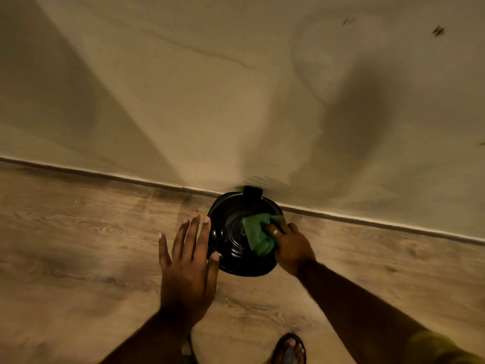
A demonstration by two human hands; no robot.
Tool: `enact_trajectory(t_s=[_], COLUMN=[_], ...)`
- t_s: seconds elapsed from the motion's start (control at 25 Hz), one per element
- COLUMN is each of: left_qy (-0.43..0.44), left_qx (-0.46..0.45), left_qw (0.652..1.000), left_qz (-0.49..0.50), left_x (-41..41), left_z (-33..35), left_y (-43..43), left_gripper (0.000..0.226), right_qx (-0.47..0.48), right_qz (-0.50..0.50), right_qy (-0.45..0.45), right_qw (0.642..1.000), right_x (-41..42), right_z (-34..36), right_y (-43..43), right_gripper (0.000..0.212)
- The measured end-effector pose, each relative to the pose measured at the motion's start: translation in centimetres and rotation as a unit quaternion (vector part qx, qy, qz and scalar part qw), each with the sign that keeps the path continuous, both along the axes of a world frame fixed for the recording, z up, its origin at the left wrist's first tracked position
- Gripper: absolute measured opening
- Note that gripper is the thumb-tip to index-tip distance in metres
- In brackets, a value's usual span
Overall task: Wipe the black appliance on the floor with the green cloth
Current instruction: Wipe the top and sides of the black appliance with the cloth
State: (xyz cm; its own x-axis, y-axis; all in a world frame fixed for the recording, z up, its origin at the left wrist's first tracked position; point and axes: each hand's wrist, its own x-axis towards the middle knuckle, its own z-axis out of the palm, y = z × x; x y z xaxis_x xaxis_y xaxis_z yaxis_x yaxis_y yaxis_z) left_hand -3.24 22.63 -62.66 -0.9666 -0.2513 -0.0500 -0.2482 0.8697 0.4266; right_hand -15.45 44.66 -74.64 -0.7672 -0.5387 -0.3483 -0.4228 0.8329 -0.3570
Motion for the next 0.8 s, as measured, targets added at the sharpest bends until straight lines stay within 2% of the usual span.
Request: enact_trajectory(t_s=[0.08,0.16,0.24,0.32,0.4,0.48,0.52,0.6,0.68,0.8], left_qy=[-0.004,-0.008,-0.012,-0.017,-0.02,-0.019,-0.019,-0.019,-0.023,-0.023], left_qx=[-0.003,-0.006,-0.008,-0.013,-0.012,-0.008,-0.008,-0.011,-0.016,-0.019], left_qw=[1.0,1.0,1.0,1.0,1.0,1.0,1.0,1.0,1.0,1.0], left_qz=[-0.004,-0.004,-0.004,-0.005,-0.007,-0.006,-0.006,-0.004,-0.004,-0.002], left_x=[0.1,0.2,0.3,0.4,0.5,0.6,0.7,0.8,0.7,0.6], left_z=[0.1,0.0,-0.1,-0.2,-0.2,-0.3,-0.3,-0.2,-0.2,-0.2], left_y=[0.2,0.1,-0.1,-0.1,0.1,0.2,0.1,-0.3,-0.6,-0.8], left_gripper=[0.058,0.058,0.058,0.059,0.059,0.059,0.059,0.058,0.058,0.058], right_qx=[0.002,0.021,0.011,-0.042,-0.07,-0.063,-0.049,-0.035,-0.041,-0.053], right_qz=[0.02,0.083,0.133,0.082,-0.027,-0.107,-0.113,-0.063,0.043,0.154], right_qy=[-0.019,-0.049,-0.038,-0.017,-0.009,0.015,0.013,0.001,0.012,0.028], right_qw=[1.0,0.995,0.99,0.996,0.997,0.992,0.992,0.997,0.998,0.986], right_x=[2.8,5.5,7.6,8.4,7.3,5.7,5.3,5.6,7.0,9.1], right_z=[-0.4,-0.4,0.1,0.7,1.1,1.3,1.2,1.2,1.1,0.6], right_y=[2.2,4.2,5.0,4.1,2.0,-0.7,-2.2,-5.3,-7.7,-8.3], right_gripper=[0.06,0.061,0.056,0.052,0.052,0.053,0.054,0.054,0.05,0.036])
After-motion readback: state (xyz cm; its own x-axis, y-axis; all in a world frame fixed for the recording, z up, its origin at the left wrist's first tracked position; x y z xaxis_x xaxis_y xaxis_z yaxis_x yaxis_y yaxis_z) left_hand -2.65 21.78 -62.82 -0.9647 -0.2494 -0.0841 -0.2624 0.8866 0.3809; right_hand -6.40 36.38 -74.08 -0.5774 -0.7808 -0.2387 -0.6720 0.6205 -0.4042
